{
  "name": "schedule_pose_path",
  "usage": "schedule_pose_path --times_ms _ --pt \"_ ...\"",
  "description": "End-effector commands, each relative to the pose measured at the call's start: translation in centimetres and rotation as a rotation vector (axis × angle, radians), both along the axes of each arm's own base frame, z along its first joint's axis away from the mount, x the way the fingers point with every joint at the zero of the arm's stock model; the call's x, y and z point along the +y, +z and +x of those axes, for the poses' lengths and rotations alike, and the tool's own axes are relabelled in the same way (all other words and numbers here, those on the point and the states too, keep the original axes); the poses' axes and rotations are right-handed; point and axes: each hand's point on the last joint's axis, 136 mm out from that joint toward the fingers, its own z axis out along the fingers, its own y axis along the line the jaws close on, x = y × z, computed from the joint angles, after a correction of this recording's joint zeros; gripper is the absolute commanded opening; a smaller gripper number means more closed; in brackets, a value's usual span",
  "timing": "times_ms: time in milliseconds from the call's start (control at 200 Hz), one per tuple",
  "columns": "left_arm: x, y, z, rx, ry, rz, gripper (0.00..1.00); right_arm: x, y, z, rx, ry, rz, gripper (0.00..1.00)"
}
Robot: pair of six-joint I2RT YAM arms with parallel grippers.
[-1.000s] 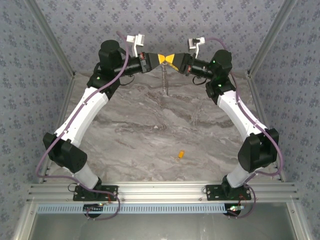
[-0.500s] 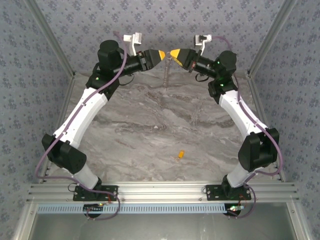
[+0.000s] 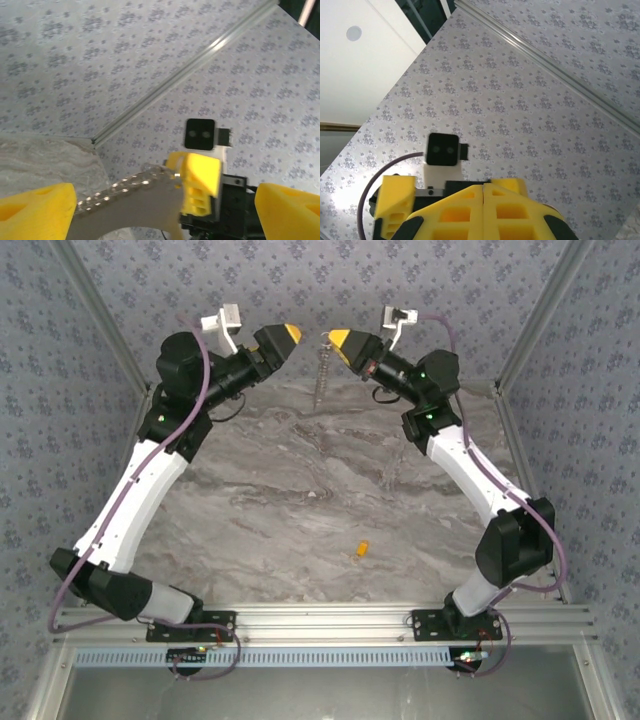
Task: Put the keys on the keyring
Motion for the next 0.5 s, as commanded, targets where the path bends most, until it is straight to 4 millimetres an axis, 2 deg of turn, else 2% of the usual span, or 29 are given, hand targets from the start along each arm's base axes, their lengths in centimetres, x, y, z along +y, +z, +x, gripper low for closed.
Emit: schedule_pose_path --times_ms 0,135,340,495 --pt "1.7 -0.2 -0.4 0.024 0.078 -0.020 0.94 -0.8 3.1 -2.4 -0.126 -0.064 0.049 0.00" --pt "2.5 0.3 -1.5 -0.033 0.090 0.009 0.91 -0.1 3.0 -2.9 -0.140 -0.066 0.062 0.00" --pt "1.6 1.1 -2.0 -0.055 0.001 -0.026 0.79 0.5 3.1 -2.8 -0.138 -0.079 0.061 0.00" --pt "0.5 1.6 -1.5 -0.062 -0.078 -0.086 0.63 0.3 3.2 -2.6 -0.138 -0.078 0.069 0.00"
